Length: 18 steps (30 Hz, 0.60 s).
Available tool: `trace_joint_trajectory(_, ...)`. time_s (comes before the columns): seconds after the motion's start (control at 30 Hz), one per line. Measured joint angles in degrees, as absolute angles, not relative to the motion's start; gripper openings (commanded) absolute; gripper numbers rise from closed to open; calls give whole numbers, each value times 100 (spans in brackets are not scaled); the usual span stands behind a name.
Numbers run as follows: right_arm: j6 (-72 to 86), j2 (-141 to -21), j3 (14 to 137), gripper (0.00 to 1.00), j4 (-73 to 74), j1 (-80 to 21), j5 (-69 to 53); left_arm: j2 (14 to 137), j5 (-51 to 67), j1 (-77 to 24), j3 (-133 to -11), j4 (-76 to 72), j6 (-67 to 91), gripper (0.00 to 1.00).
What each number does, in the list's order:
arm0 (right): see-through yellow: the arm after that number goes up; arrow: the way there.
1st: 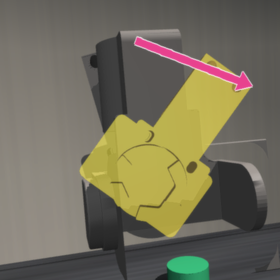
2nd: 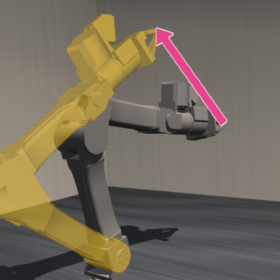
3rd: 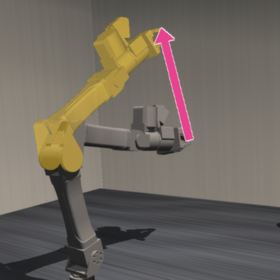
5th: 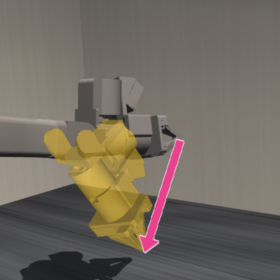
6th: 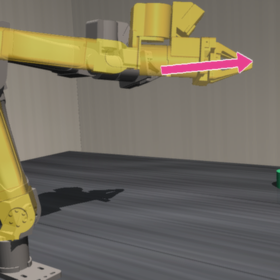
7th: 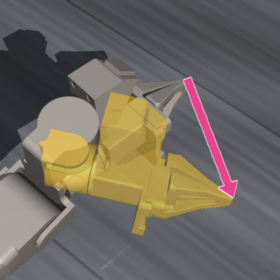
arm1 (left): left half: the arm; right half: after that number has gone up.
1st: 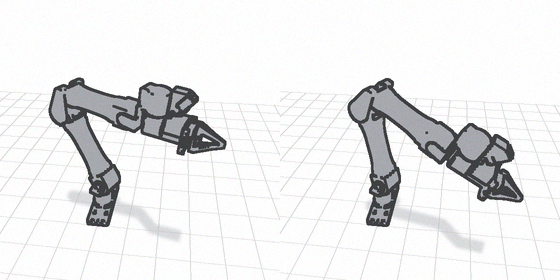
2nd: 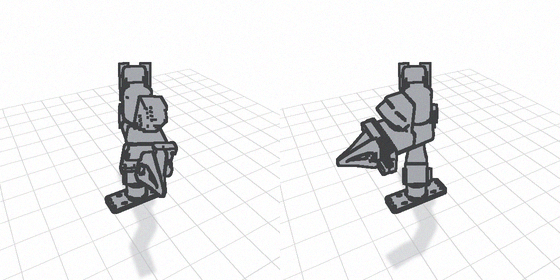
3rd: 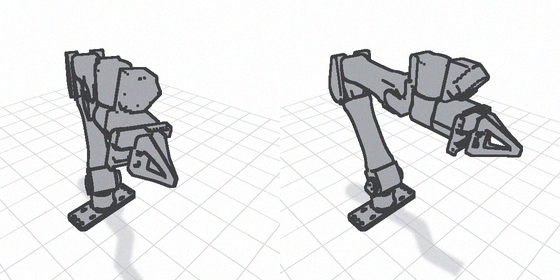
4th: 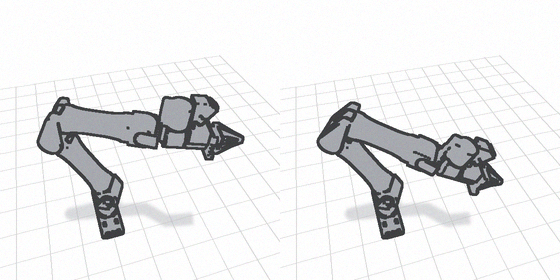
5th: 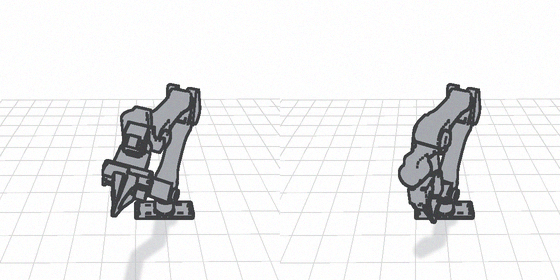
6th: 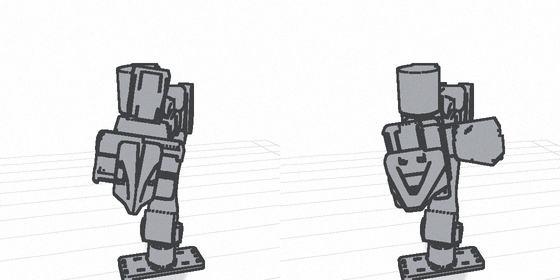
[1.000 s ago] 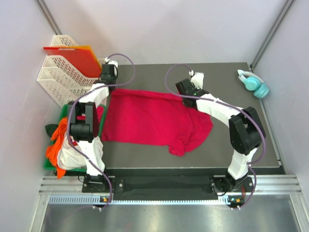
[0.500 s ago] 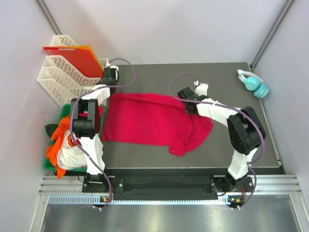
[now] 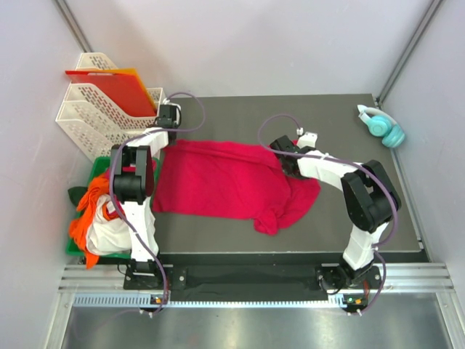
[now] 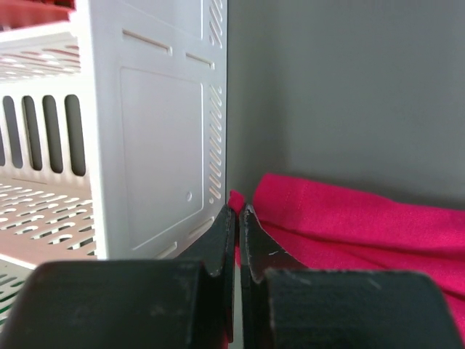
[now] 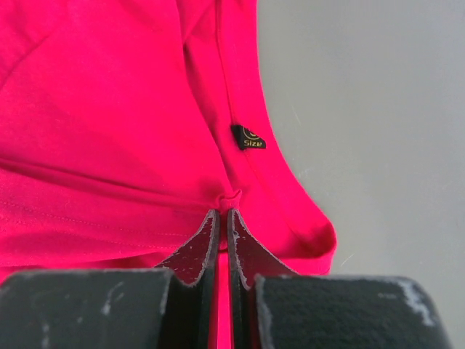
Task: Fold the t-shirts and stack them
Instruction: Fold the tshirt
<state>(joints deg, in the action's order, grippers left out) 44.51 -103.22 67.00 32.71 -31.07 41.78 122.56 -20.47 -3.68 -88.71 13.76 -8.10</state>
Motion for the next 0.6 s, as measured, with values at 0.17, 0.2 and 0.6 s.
trace_joint_trajectory(0.17,4569,-10304,6543,0,3264,-3100,4143,12256,-2040,-368,-8908,1376,-799,0)
trace_joint_trajectory(0.2,4578,-10289,6508,0,3269,-3100,4141,12254,-2032,-368,-8908,1378,-784,0)
trace_joint_trajectory(0.6,4742,-10086,6114,0,3345,-3083,4042,12226,-1763,-375,-8914,1557,-720,0)
